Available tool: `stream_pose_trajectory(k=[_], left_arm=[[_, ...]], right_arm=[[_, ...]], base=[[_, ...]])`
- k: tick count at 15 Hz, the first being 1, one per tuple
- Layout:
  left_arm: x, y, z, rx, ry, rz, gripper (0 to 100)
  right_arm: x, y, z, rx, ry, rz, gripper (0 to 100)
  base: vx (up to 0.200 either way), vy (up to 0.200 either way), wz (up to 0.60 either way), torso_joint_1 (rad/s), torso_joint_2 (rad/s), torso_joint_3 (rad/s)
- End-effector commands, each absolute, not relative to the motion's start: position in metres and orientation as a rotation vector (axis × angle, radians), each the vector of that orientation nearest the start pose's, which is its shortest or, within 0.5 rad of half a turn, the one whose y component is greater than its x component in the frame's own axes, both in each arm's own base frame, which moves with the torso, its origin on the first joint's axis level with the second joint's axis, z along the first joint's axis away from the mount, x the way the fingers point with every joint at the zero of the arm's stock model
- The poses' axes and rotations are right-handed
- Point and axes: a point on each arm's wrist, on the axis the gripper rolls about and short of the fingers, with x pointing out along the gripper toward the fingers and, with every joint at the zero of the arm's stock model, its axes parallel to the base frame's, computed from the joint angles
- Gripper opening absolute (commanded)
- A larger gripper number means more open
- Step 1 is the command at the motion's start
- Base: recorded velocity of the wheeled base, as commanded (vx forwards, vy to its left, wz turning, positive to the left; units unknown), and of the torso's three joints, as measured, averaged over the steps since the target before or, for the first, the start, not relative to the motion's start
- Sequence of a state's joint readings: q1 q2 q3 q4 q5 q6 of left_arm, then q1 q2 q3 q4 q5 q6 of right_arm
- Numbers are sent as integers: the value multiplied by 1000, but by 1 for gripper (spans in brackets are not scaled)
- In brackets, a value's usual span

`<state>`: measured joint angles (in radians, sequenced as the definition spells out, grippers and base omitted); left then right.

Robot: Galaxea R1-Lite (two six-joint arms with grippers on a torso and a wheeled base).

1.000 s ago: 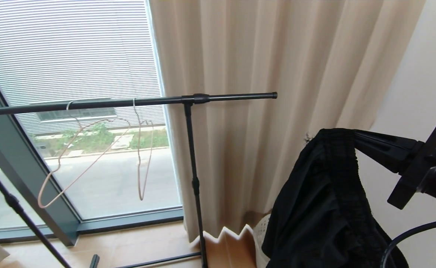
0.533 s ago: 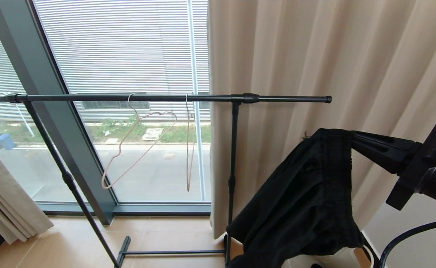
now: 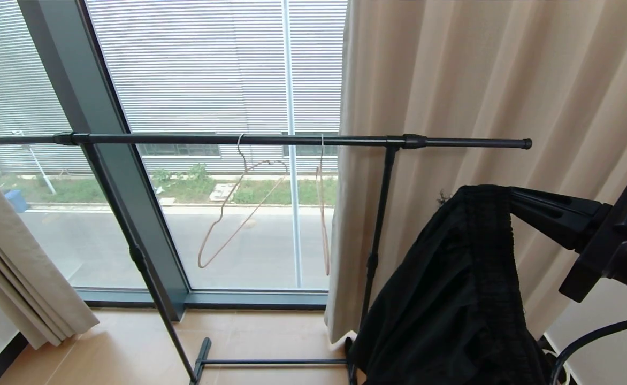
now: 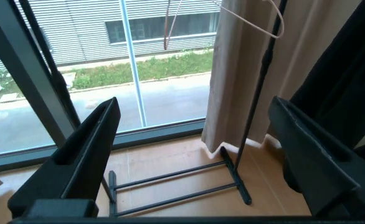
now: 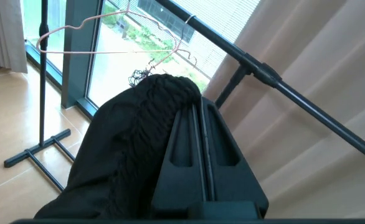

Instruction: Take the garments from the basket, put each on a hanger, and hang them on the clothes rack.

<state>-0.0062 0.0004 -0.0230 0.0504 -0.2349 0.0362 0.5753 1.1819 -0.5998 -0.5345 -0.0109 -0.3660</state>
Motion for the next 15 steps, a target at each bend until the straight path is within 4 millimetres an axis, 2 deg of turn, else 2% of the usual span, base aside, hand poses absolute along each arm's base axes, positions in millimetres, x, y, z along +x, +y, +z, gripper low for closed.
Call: stream_pose_trajectory(k=[1, 12, 15], left_arm=[[-25, -5, 77, 33, 23, -241, 100], [-25, -5, 77, 33, 23, -241, 100], [-25, -5, 77, 33, 23, -241, 100]], right_arm=[[148, 95, 240, -370, -59, 566, 0], [146, 94, 241, -371, -64, 563, 0], [145, 94, 241, -374, -69, 559, 0]], base=[[0, 200, 0, 2, 7, -2], [0, 200, 0, 1, 3, 4], [0, 0, 0, 0, 0, 0]])
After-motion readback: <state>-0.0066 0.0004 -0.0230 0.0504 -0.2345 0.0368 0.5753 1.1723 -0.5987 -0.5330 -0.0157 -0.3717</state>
